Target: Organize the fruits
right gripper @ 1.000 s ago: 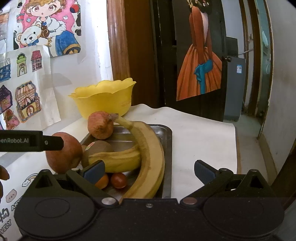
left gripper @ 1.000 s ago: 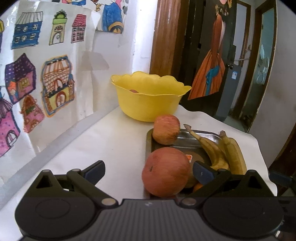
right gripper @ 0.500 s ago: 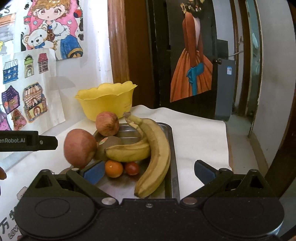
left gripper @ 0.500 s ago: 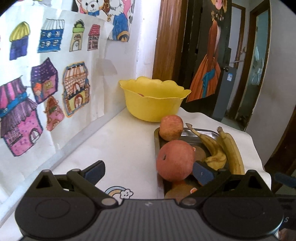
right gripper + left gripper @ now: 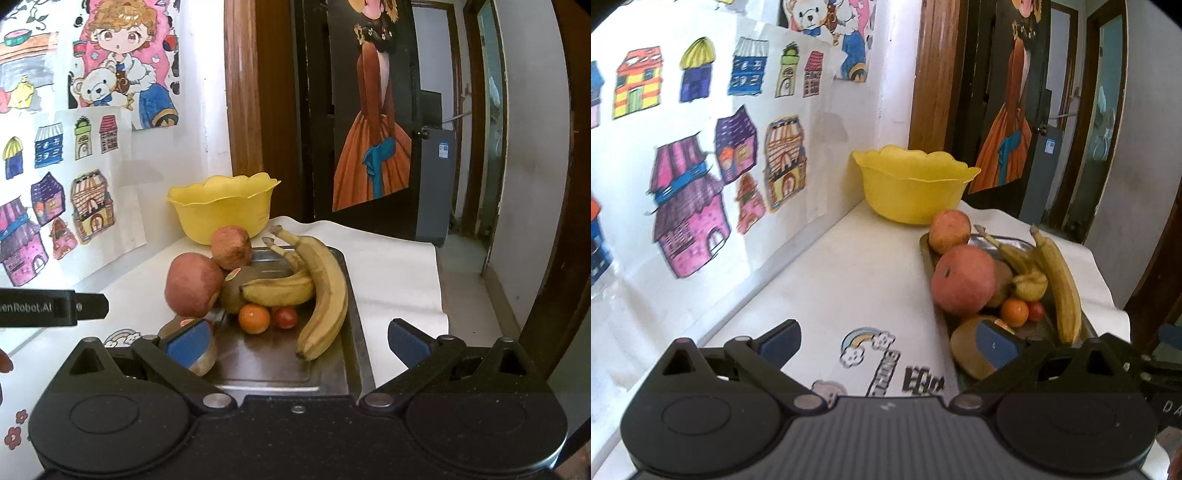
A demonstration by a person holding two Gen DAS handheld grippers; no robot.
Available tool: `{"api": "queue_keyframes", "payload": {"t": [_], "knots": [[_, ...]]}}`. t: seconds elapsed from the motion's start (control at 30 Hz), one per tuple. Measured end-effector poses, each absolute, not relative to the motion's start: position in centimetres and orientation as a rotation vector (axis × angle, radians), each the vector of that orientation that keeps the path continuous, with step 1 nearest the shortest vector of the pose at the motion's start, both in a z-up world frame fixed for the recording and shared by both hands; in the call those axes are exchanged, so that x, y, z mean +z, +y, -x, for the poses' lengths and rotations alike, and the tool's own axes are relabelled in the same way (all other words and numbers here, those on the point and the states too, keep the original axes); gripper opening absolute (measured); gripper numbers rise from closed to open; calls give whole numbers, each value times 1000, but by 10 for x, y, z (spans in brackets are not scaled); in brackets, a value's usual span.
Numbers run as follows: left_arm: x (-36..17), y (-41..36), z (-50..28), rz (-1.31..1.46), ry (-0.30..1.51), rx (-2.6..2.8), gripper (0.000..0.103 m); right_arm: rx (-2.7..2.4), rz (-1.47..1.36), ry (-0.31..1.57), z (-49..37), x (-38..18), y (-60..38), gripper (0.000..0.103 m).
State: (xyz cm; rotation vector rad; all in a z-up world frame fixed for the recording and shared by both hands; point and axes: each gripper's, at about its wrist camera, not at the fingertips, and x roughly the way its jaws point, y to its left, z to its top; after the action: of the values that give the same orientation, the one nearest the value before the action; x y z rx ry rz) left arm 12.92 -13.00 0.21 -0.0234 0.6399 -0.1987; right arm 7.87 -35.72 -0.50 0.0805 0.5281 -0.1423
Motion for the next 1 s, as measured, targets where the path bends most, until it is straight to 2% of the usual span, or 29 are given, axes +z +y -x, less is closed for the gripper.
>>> {"api": "queue_keyframes", "payload": {"t": [1.0], "knots": [[-17, -83, -69, -77, 717, -149, 102, -179, -55, 607, -15, -5, -295, 102]]}}
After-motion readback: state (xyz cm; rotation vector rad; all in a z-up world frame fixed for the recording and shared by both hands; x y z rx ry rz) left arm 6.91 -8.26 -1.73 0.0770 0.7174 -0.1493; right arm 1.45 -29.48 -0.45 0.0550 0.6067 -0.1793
